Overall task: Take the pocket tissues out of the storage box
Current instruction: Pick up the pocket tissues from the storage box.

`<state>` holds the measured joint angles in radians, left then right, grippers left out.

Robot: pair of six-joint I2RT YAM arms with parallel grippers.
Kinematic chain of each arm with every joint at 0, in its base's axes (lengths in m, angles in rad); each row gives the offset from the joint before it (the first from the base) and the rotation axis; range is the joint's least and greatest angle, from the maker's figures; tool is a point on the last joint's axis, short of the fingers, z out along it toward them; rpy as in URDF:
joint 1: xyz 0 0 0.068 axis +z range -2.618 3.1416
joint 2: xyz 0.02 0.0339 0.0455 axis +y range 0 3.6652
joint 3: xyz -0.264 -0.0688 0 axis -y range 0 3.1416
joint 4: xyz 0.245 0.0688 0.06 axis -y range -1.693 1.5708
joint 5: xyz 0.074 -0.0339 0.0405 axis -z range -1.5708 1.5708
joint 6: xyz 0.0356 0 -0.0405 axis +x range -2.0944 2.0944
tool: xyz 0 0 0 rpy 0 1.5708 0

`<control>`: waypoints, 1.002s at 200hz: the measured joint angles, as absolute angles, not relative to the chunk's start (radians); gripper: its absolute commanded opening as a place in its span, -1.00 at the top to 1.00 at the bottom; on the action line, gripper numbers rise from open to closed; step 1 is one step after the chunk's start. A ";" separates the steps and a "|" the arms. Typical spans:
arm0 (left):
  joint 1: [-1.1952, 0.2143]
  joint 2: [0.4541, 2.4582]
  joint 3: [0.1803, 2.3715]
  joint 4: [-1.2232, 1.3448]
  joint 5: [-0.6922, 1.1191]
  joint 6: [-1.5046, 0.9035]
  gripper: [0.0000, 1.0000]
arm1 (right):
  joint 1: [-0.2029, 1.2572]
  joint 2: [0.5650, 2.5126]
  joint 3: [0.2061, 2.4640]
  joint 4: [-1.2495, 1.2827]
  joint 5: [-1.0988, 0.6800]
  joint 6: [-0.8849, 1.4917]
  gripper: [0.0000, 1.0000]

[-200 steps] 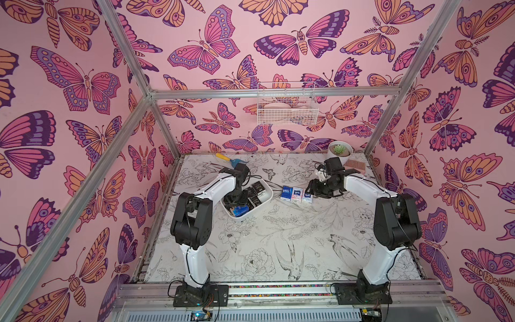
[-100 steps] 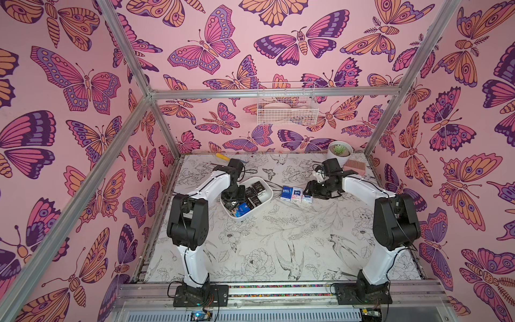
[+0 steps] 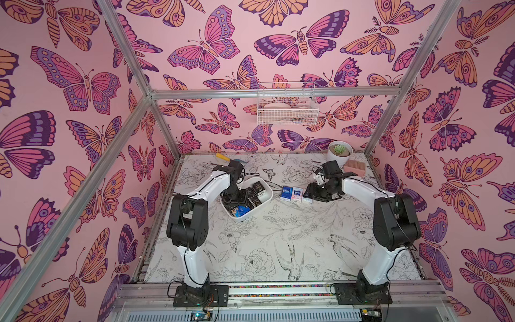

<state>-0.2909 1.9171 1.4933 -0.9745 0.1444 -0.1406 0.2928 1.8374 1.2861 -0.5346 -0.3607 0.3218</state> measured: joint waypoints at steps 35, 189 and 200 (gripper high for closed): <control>-0.291 1.956 1.493 -0.976 0.158 -0.124 -0.28 | 0.293 1.833 1.286 -0.534 -0.361 0.322 -0.28; -0.281 1.877 1.508 -0.981 0.144 -0.184 0.88 | 0.296 1.797 1.261 -0.519 -0.368 0.330 -0.29; -0.281 1.846 1.519 -0.982 0.136 -0.201 0.88 | 0.296 1.787 1.258 -0.519 -0.368 0.336 -0.29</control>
<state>-0.2810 1.8458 1.5188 -0.9817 0.1360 -0.2012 0.2962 1.7870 1.2579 -0.5186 -0.3676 0.3363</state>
